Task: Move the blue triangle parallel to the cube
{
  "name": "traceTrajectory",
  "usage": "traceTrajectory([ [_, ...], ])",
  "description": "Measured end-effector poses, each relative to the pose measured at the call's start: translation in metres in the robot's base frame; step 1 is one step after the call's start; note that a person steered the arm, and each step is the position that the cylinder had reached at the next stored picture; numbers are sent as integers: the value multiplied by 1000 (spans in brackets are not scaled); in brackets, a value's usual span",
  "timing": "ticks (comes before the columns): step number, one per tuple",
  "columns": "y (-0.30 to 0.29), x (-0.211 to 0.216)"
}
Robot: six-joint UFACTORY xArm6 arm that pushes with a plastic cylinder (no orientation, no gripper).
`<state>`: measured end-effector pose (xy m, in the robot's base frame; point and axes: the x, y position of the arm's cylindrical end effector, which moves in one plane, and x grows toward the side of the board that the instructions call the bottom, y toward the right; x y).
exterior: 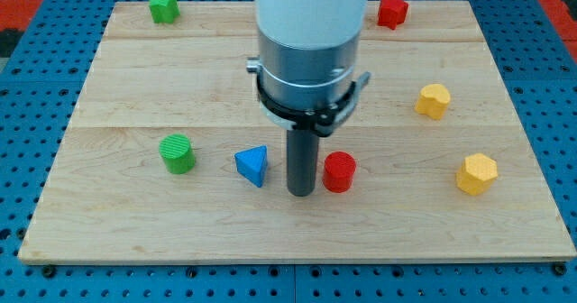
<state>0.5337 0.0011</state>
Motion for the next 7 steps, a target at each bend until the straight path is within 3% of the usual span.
traceTrajectory([
  [3, 72, -3],
  [4, 47, 25],
  [5, -49, 38],
  [6, -118, 16],
  [7, -121, -12],
])
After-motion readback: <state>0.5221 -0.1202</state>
